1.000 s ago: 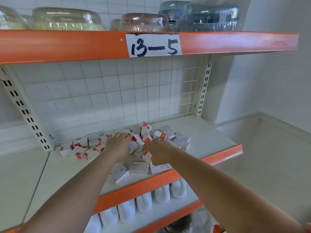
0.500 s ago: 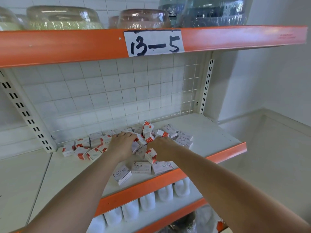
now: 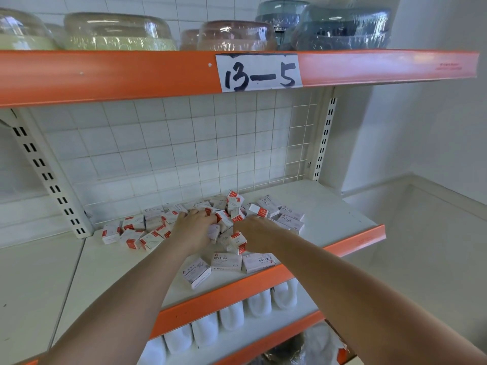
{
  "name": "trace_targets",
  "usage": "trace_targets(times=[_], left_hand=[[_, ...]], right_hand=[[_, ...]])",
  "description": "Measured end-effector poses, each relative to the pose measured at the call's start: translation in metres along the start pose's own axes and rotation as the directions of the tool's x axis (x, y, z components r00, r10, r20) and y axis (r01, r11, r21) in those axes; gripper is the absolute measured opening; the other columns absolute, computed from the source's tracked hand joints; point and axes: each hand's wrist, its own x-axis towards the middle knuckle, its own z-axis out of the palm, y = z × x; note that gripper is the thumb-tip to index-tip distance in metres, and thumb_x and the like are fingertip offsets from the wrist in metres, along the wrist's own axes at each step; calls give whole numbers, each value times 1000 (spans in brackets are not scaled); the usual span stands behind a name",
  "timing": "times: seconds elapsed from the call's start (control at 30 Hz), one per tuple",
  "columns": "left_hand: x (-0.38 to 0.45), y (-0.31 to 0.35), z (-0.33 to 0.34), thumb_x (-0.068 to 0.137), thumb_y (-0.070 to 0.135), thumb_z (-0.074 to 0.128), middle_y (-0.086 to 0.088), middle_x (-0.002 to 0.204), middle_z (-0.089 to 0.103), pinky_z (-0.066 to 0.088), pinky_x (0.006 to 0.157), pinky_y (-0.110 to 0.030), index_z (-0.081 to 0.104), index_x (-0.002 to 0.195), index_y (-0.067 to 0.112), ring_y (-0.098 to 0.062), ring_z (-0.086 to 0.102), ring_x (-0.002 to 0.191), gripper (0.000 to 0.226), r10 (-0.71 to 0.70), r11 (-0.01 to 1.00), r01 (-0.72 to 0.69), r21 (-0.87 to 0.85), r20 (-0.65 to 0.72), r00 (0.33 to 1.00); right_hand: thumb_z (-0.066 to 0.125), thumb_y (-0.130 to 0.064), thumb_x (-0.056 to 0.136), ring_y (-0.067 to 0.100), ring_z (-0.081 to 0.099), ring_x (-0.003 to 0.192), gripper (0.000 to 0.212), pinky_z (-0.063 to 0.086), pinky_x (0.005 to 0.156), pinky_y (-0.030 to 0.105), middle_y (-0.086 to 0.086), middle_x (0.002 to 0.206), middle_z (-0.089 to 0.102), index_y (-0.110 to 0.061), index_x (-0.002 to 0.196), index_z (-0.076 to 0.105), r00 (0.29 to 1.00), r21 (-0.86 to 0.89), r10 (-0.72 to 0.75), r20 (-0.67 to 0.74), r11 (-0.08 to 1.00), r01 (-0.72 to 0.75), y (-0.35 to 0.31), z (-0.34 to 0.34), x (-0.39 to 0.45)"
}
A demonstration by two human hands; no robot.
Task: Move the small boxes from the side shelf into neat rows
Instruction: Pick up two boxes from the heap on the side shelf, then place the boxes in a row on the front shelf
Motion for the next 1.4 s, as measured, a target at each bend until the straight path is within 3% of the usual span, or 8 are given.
trace_targets(times=[0.23, 0.4, 0.53, 0.7, 1.0, 1.13, 1.27, 1.4], left_hand=[[-7, -5, -15, 86, 21, 55, 2, 122, 57, 35, 94, -38, 54, 118, 25, -23, 46, 119, 32, 7, 998, -10, -59, -52, 999], [-18, -11, -32, 88, 19, 51, -2, 117, 58, 36, 93, -37, 52, 125, 23, -25, 48, 115, 38, 6, 1000, -6, 2, -93, 996], [-35, -21, -38, 88, 22, 53, -4, 112, 58, 37, 92, -36, 52, 121, 22, -26, 48, 113, 33, -19, 1000, 19, 5, -107, 994], [-60, -38, -39, 89, 27, 55, -3, 115, 58, 37, 90, -35, 51, 123, 23, -25, 48, 114, 35, -106, 994, 104, -19, -100, 989], [-109, -62, -31, 90, 34, 55, -4, 123, 56, 37, 91, -36, 48, 129, 25, -26, 47, 120, 40, -280, 960, 279, -24, -82, 957], [-134, -74, -24, 92, 37, 55, -6, 129, 52, 37, 94, -36, 46, 132, 24, -28, 46, 122, 44, -341, 940, 339, -43, -56, 938], [-162, -88, -17, 93, 39, 55, -6, 129, 49, 38, 95, -37, 44, 134, 24, -28, 45, 122, 45, -399, 917, 398, -38, -26, 917], [-192, -102, -11, 92, 34, 54, -5, 123, 52, 38, 93, -36, 47, 125, 19, -26, 47, 118, 38, -439, 898, 437, -46, -28, 898]], right_hand=[[56, 2, 85, 27, 59, 102, 45, 48, 74, 34, 11, 121, 59, -10, 127, 49, 999, -15, 14, -30, 1000, -15, -14, -16, -2], [58, -2, 86, 29, 58, 108, 47, 52, 83, 39, 9, 127, 56, -13, 129, 46, 998, -30, 17, -64, 999, -19, -24, -28, -5], [58, -2, 87, 27, 57, 110, 51, 48, 78, 33, 8, 132, 53, -14, 134, 43, 995, -55, -8, -104, 998, 3, -35, -38, -6], [58, -3, 88, 26, 56, 113, 52, 47, 81, 33, 8, 129, 55, -12, 136, 42, 989, -99, -81, -123, 993, 69, -59, -45, -1], [59, -12, 87, 26, 58, 107, 44, 40, 73, 34, 6, 121, 58, -13, 128, 44, 963, -260, -236, -133, 946, 196, -102, -35, 11], [61, -15, 88, 26, 60, 102, 49, 44, 71, 34, 6, 117, 59, -12, 132, 41, 945, -283, -289, -151, 929, 238, -123, -30, 13], [60, -17, 87, 26, 60, 104, 49, 50, 79, 35, 6, 121, 57, -13, 133, 41, 943, -306, -306, -134, 917, 254, -146, -26, 15], [60, -15, 88, 26, 58, 107, 46, 43, 69, 33, 5, 121, 56, -14, 130, 42, 939, -302, -316, -138, 916, 264, -174, -28, 12]])
